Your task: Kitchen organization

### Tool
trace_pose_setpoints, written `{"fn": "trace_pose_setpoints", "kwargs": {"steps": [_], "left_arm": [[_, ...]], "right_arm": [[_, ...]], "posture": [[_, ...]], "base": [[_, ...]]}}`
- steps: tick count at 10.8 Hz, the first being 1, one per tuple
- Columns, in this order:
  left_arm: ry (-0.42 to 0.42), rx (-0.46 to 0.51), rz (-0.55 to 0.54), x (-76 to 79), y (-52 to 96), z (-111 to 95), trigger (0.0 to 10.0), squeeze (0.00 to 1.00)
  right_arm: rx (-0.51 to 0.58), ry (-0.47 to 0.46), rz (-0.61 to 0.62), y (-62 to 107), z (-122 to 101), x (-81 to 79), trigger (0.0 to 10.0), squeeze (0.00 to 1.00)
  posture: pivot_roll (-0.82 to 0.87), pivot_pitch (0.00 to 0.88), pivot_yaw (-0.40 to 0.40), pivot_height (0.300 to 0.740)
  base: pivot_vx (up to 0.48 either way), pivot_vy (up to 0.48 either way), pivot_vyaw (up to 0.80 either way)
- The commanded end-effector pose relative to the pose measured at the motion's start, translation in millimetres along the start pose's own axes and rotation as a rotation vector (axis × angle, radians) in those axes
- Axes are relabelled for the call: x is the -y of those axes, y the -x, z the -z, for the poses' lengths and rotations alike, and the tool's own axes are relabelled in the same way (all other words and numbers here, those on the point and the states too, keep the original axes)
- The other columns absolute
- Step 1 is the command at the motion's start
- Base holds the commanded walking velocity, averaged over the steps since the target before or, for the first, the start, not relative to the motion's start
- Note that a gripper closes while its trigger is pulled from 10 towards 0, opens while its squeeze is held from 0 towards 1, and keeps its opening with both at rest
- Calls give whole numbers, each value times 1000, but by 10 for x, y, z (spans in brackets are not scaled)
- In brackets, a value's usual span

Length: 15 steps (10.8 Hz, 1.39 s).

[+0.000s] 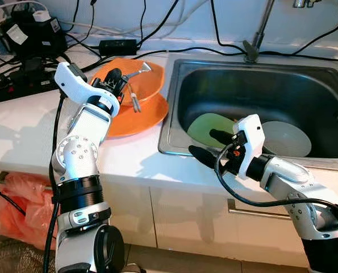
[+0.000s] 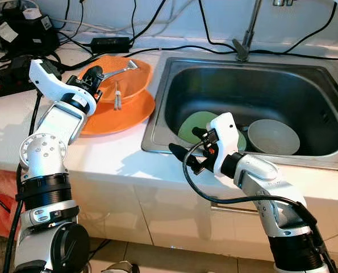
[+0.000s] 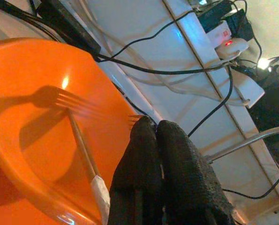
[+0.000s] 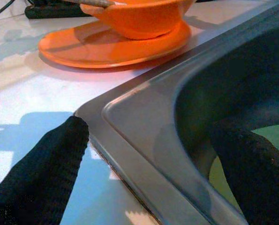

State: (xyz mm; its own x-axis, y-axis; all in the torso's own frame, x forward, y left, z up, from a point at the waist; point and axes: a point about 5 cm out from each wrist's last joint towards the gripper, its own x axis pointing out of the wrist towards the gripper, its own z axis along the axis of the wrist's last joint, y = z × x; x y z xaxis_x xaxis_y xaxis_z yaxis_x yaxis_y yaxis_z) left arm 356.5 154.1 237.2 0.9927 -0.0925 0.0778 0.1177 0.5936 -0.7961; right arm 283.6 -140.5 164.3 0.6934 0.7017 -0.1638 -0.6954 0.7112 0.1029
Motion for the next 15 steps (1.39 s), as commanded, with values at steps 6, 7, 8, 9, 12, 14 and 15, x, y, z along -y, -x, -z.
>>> {"fn": "trace_pose_setpoints", "kwargs": {"steps": [6, 7, 8, 9, 12, 14, 15], "left_arm": [[83, -73, 350, 515, 48, 151, 0, 0], [73, -94, 384, 569, 63, 234, 0, 0], [59, -137, 459, 652, 104, 417, 0, 0], [58, -170, 482, 647, 121, 516, 0, 0], [33, -330, 556, 576, 211, 978, 0, 0], [105, -368, 589, 572, 230, 1068, 0, 0], [138, -348, 606, 600, 221, 1034, 0, 0]], "right_arm": [[122, -17, 78, -44, -188, 100, 10000, 0], [160, -33, 108, -48, -244, 132, 10000, 0], [281, -107, 173, -50, -408, 190, 10000, 0], [350, -174, 197, -49, -483, 213, 10000, 0], [537, -487, 240, -79, -581, 227, 10000, 0], [570, -606, 208, -114, -606, 183, 10000, 0], [573, -645, 201, -125, -607, 165, 10000, 0]], "posture": [[69, 37, 48, 740], [68, 34, 46, 740], [64, 31, 48, 740], [60, 30, 50, 740], [43, 35, 58, 740], [36, 40, 55, 740], [36, 44, 53, 740]], "base": [[0, 0, 0], [0, 0, 0], [0, 0, 0], [0, 0, 0], [0, 0, 0], [0, 0, 0], [0, 0, 0]]}}
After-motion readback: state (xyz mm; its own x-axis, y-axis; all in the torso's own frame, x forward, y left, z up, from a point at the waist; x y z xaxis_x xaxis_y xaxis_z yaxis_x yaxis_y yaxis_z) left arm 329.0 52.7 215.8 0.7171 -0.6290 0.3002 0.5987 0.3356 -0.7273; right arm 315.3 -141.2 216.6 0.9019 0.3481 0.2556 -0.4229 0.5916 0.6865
